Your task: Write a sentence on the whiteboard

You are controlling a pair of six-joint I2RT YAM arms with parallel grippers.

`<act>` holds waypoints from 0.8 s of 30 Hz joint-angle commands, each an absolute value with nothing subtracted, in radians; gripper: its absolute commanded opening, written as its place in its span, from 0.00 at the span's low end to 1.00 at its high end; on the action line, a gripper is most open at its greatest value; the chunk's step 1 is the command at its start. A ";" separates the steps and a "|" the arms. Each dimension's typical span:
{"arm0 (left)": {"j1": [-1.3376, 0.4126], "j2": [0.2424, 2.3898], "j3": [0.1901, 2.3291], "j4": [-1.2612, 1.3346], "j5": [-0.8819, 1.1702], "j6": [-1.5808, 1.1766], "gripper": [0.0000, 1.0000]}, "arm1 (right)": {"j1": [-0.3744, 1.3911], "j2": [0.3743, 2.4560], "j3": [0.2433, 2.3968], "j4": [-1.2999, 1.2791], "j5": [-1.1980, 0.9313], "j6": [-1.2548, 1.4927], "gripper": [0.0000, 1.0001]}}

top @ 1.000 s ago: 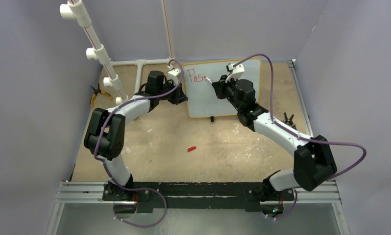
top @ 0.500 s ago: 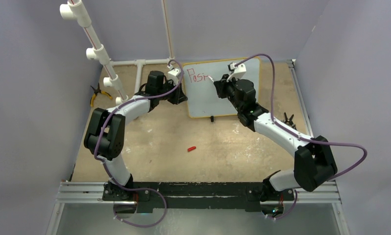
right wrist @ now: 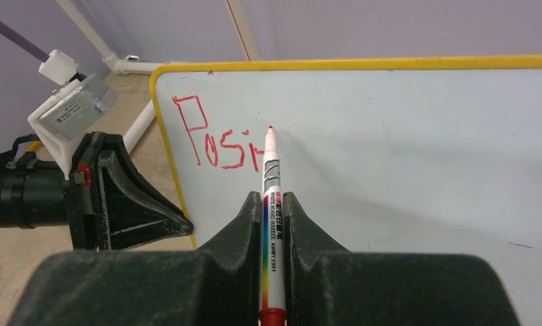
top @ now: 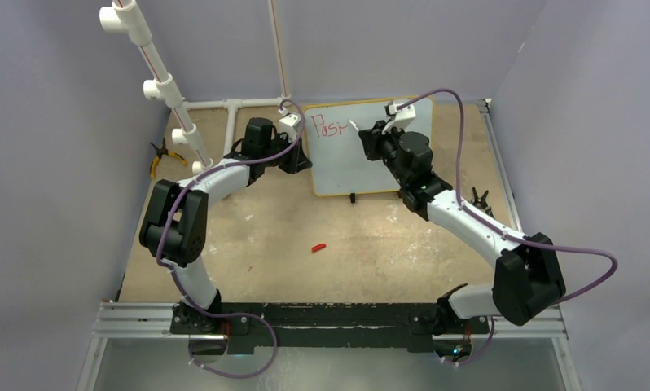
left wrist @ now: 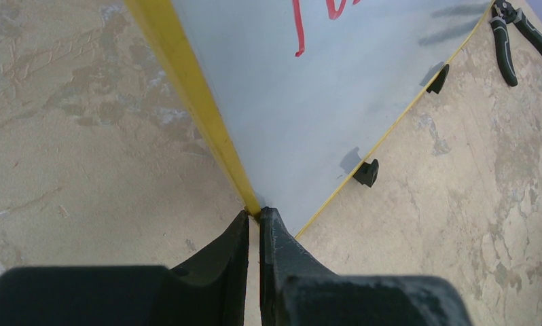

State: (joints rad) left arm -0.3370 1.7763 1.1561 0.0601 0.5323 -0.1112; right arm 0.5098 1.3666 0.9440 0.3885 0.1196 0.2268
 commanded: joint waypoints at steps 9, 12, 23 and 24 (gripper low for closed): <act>-0.344 1.750 1.184 0.071 0.549 -0.101 0.00 | 0.508 1.417 1.022 0.429 0.076 0.193 0.00; -0.344 1.749 1.184 0.072 0.549 -0.100 0.00 | 0.507 1.420 1.015 0.422 0.089 0.193 0.00; -0.344 1.746 1.183 0.072 0.551 -0.101 0.00 | 0.508 1.398 0.946 0.395 0.102 0.218 0.00; -0.344 1.745 1.183 0.072 0.550 -0.101 0.00 | 0.508 1.396 0.940 0.393 0.101 0.220 0.00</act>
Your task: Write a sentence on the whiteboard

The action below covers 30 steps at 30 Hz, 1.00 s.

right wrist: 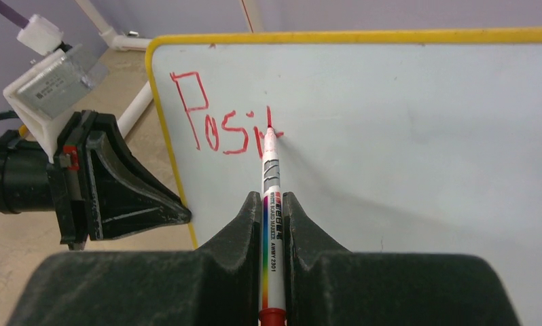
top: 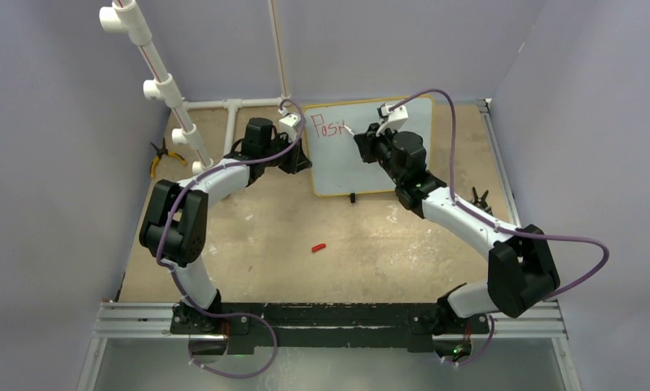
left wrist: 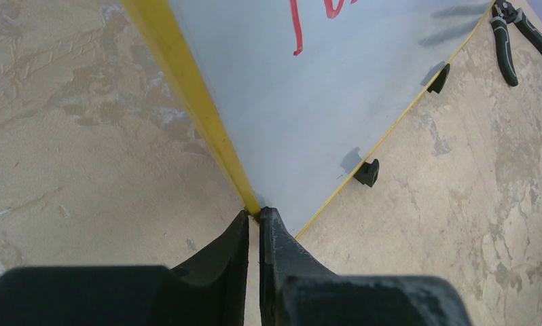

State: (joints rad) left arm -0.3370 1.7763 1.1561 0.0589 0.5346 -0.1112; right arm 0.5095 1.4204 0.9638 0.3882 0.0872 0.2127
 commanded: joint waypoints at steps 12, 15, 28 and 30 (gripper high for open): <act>-0.344 1.741 1.183 0.074 0.551 -0.101 0.00 | 0.508 1.369 0.907 0.372 0.113 0.227 0.00; -0.344 1.741 1.183 0.074 0.551 -0.101 0.00 | 0.508 1.361 0.920 0.364 0.142 0.226 0.00; -0.343 1.744 1.184 0.074 0.550 -0.102 0.00 | 0.508 1.333 0.952 0.405 0.136 0.212 0.00; -0.344 1.744 1.183 0.074 0.550 -0.101 0.00 | 0.508 1.342 0.958 0.405 0.146 0.213 0.00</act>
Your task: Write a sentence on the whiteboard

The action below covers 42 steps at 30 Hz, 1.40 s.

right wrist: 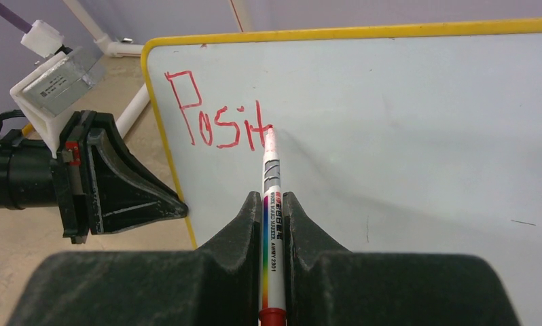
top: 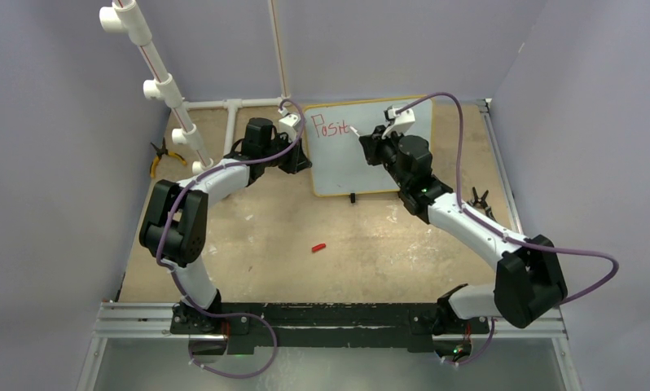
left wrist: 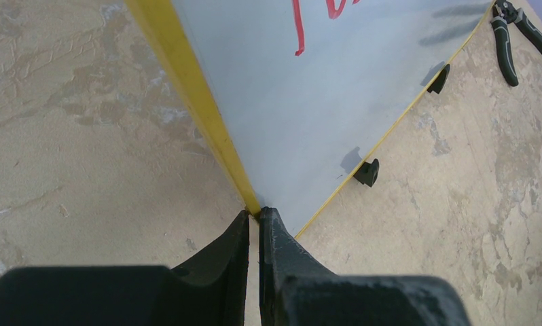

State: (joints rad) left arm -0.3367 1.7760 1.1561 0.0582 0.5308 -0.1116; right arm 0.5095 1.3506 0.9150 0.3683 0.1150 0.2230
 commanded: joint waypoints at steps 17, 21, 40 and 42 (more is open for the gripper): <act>-0.344 1.743 1.184 0.075 0.551 -0.101 0.00 | 0.508 1.379 0.956 0.367 0.186 0.227 0.00; -0.344 1.741 1.184 0.075 0.554 -0.103 0.00 | 0.508 1.371 0.930 0.361 0.185 0.225 0.00; -0.344 1.739 1.183 0.075 0.551 -0.103 0.00 | 0.508 1.295 0.894 0.433 0.101 0.241 0.00; -0.344 1.740 1.183 0.075 0.551 -0.104 0.00 | 0.508 1.296 0.899 0.452 0.103 0.241 0.00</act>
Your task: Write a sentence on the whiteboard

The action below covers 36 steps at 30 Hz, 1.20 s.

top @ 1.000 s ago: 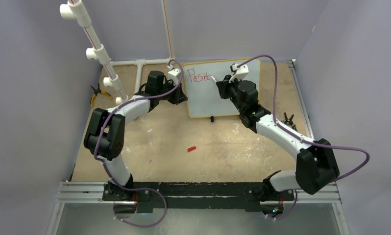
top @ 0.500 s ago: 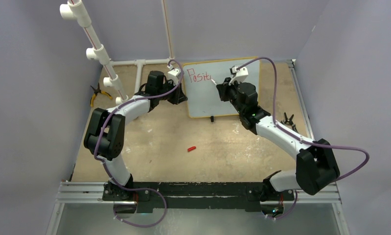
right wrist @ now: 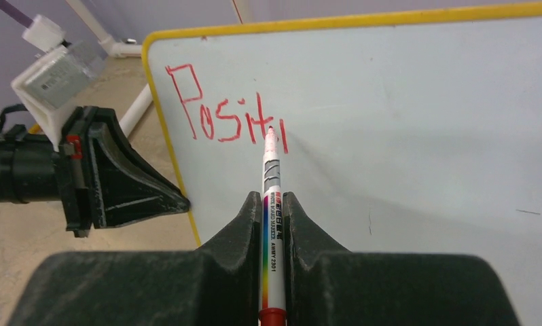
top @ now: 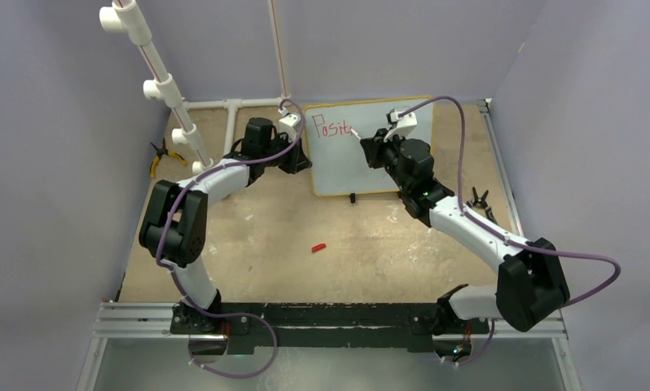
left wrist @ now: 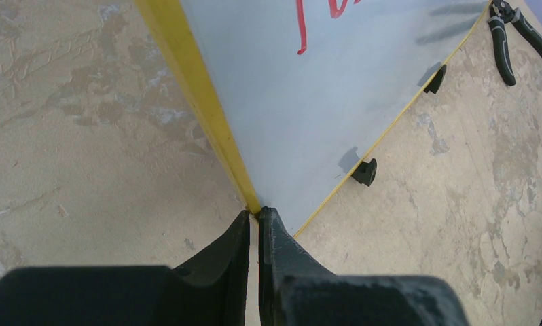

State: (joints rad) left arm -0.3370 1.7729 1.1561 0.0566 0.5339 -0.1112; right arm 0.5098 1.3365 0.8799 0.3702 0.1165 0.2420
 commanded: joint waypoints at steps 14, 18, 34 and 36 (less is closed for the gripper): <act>-0.344 1.741 1.184 0.075 0.552 -0.102 0.00 | 0.509 1.352 0.937 0.475 0.158 0.245 0.00; -0.344 1.743 1.184 0.076 0.554 -0.102 0.00 | 0.508 1.363 0.942 0.474 0.153 0.245 0.00; -0.344 1.741 1.183 0.075 0.556 -0.102 0.00 | 0.508 1.399 0.948 0.468 0.188 0.250 0.00; -0.344 1.741 1.183 0.075 0.556 -0.102 0.00 | 0.508 1.398 0.945 0.469 0.194 0.252 0.00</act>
